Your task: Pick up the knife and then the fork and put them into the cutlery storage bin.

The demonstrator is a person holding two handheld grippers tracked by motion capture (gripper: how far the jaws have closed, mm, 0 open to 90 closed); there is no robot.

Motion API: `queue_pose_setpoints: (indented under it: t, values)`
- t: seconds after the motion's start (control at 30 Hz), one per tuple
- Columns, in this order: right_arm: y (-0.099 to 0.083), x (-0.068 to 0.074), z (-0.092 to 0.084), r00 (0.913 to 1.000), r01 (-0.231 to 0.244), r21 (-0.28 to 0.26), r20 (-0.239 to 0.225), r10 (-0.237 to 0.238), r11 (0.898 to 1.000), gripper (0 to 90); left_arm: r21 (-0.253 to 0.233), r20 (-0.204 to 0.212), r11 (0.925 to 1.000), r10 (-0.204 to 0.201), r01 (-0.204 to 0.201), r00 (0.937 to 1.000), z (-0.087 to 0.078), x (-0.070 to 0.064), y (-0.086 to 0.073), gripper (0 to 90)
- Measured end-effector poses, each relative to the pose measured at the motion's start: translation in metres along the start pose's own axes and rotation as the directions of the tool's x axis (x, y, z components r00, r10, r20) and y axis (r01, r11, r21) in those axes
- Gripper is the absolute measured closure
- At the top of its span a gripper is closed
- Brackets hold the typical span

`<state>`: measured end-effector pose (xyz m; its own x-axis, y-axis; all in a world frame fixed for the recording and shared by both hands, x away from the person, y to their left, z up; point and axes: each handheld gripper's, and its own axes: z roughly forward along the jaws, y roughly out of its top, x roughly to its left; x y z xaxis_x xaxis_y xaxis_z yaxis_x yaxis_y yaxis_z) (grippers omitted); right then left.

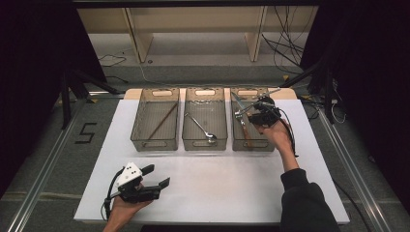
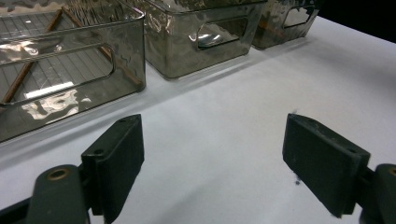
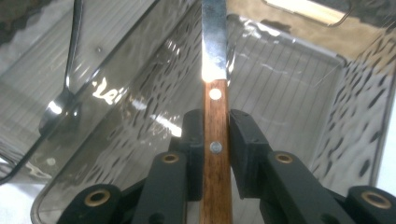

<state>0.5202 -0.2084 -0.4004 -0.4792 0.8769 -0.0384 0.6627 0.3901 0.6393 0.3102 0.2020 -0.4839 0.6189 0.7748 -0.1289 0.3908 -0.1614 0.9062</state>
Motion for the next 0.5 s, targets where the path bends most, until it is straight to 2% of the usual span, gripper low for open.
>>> queue_pose_setpoints:
  t: [0.3, 0.33, 0.37, 0.4, 0.5]
  values:
    - [-0.006, 0.000, 0.007, 0.9995, -0.024, 0.036, -0.018, 0.025, 0.999, 75.7, 0.000, 0.000, 1.0000, 0.000, 0.000, 1.0000, 0.000, 0.000, 0.000, 20.4]
    - [-0.005, 0.000, 0.007, 0.9991, -0.030, 0.038, -0.030, 0.031, 0.999, 71.8, 0.000, 0.000, 1.0000, -0.001, 0.001, 1.0000, 0.000, 0.000, 0.000, 20.4]
    - [-0.004, 0.000, 0.005, 0.9983, -0.039, 0.023, -0.042, 0.040, 0.999, 62.4, -0.001, 0.000, 1.0000, 0.000, 0.000, 1.0000, 0.000, 0.000, 0.000, 20.4]
    - [-0.003, 0.000, 0.002, 0.9978, -0.043, 0.007, -0.051, 0.044, 0.999, 58.5, -0.001, 0.000, 1.0000, 0.000, 0.000, 1.0000, 0.000, 0.000, 0.000, 20.4]
    - [0.001, 0.003, -0.008, 0.9967, -0.030, -0.038, -0.076, 0.027, 0.999, 53.4, 0.001, 0.001, 1.0000, 0.000, 0.000, 1.0000, 0.000, 0.000, 0.000, 20.4]
